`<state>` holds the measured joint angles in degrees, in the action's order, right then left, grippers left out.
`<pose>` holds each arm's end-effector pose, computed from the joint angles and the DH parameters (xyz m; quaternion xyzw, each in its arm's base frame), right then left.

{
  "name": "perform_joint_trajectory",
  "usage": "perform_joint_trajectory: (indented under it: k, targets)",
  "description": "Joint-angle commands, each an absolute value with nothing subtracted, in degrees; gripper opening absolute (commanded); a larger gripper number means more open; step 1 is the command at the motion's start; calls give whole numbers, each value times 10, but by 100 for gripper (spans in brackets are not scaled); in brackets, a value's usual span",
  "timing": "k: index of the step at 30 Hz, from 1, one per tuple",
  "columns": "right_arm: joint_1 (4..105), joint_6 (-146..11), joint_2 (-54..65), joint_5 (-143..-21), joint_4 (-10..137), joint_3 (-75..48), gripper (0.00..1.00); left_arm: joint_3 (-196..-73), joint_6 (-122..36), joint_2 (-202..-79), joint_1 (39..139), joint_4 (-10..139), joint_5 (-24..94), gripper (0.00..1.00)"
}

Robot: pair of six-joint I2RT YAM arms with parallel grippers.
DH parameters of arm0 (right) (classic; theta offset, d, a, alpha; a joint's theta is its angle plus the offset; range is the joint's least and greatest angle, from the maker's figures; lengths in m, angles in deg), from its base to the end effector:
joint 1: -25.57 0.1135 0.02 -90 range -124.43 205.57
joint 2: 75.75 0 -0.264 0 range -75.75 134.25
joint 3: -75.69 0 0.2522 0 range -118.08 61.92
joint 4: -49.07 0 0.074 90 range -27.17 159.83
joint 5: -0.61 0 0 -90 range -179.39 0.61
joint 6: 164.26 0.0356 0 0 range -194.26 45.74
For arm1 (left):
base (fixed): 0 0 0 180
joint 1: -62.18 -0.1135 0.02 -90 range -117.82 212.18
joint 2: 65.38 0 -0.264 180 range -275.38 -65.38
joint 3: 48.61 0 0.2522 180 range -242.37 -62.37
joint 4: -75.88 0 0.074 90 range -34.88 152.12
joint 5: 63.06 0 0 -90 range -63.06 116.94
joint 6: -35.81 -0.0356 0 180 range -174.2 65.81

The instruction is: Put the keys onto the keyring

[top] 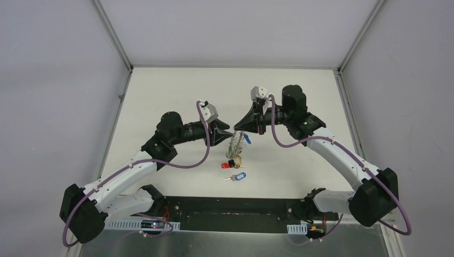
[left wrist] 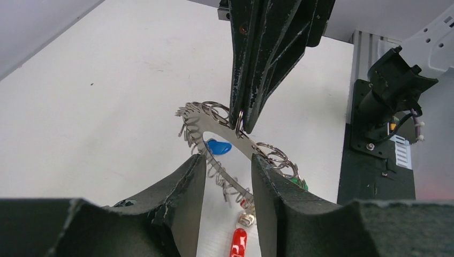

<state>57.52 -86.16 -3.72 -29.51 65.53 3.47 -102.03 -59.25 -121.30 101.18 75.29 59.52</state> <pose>0.2204 0.1737 0.3397 -0.5366 0.5313 0.4837 0.4424 0.1650 -0.1583 0.3156 0.4402 0.5735 -0.3874 0.5720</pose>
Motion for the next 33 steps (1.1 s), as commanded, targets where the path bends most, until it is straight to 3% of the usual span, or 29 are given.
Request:
perform_joint_trajectory:
  k: [1, 13, 22, 29, 33]
  targets:
    - [571, -839, -60, -243, 580, 35, 0, -1030, -601, -1222, 1014, 794, 638, 38]
    - [571, -834, -58, -239, 574, 37, 0, -1027, -579, -1222, 1014, 841, 665, 36]
    - [571, -828, -56, -232, 572, 39, 0, -1042, -579, -1234, 1014, 828, 675, 29]
    - [571, -824, -58, -224, 572, 42, 0, -1048, -578, -1237, 1014, 833, 658, 34]
    - [571, -823, -57, -223, 572, 44, 0, -1051, -577, -1235, 1014, 838, 657, 33]
